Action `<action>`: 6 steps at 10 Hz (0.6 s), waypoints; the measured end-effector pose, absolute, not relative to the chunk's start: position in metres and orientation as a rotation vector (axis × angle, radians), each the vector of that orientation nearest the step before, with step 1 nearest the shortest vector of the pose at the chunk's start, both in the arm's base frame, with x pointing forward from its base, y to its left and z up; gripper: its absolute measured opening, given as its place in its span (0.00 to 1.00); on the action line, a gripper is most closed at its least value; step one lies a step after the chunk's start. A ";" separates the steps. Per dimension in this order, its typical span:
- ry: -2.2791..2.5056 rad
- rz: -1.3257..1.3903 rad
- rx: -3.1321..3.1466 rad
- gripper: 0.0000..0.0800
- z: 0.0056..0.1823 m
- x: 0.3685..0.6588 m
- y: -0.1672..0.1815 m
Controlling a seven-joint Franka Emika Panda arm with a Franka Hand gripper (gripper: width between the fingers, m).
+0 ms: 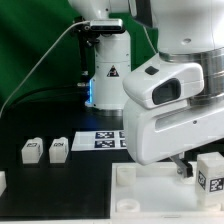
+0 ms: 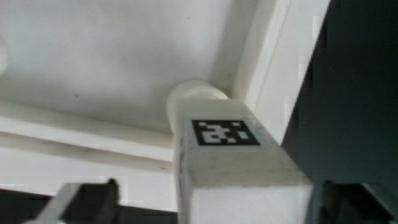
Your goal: Assemble one leg
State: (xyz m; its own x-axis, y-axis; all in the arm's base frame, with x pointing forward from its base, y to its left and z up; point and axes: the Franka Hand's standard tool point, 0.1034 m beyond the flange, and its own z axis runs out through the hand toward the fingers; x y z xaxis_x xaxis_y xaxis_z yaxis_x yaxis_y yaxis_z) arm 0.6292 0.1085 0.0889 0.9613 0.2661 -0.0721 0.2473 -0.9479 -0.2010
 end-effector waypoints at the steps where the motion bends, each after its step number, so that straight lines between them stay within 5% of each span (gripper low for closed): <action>1: -0.363 0.148 -2.925 0.49 0.089 0.629 0.109; 2: -0.366 0.146 -2.925 0.37 0.089 0.630 0.109; 6: 0.327 0.098 -2.947 0.37 0.088 0.630 0.111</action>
Offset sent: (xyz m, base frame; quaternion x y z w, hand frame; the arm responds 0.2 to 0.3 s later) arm 0.0000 0.0000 0.0000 0.0000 0.0000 0.1790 0.9838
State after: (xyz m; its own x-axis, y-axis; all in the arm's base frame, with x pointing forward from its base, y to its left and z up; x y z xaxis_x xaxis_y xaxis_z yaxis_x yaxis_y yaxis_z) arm 0.6300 0.1109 0.0885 0.9738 -0.2114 -0.0843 -0.2229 -0.9606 -0.1659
